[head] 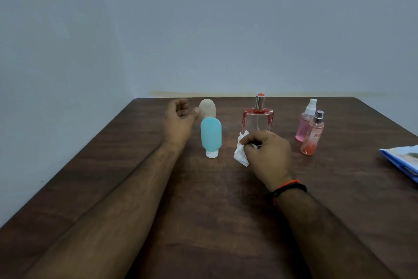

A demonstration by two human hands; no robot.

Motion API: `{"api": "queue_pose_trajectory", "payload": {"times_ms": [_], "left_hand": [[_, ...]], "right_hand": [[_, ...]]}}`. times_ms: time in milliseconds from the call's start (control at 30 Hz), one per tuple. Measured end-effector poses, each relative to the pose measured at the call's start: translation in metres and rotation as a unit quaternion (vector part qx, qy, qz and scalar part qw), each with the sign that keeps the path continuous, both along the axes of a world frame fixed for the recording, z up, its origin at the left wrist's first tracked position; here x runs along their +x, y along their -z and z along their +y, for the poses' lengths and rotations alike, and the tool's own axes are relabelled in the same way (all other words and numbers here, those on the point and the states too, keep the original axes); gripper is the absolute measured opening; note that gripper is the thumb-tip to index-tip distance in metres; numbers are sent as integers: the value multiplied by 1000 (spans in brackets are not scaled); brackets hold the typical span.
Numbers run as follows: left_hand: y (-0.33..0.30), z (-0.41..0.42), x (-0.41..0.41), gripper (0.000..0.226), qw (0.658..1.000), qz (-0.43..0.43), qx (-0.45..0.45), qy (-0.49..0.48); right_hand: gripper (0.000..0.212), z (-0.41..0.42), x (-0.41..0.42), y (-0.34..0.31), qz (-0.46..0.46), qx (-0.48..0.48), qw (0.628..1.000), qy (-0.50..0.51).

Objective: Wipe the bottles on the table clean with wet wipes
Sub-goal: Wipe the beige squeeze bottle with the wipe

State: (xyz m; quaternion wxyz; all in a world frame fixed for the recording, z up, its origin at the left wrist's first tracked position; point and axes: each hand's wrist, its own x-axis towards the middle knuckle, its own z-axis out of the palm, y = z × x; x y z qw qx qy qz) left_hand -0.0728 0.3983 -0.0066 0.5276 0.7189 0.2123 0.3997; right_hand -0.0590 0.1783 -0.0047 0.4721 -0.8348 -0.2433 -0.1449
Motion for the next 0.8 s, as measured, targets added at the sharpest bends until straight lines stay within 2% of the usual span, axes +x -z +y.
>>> {"api": "queue_pose_trajectory", "payload": {"times_ms": [100, 167, 333, 500, 667, 800], "left_hand": [[8, 10, 17, 67, 997, 50, 13, 65], [14, 13, 25, 72, 994, 57, 32, 93], [14, 11, 37, 54, 995, 61, 20, 73], [5, 17, 34, 48, 998, 48, 21, 35], [-19, 28, -1, 47, 999, 4, 7, 50], [-36, 26, -44, 48, 997, -31, 8, 64]], "right_hand": [[22, 0, -1, -1, -1, 3, 1000, 2], [22, 0, 0, -1, 2, -4, 1000, 0], [19, 1, 3, 1, 3, -24, 1000, -10], [18, 1, 3, 4, -9, -11, 1000, -13], [17, 2, 1, 1, -86, 33, 996, -16], [21, 0, -6, -7, -157, 85, 982, -59]]}}
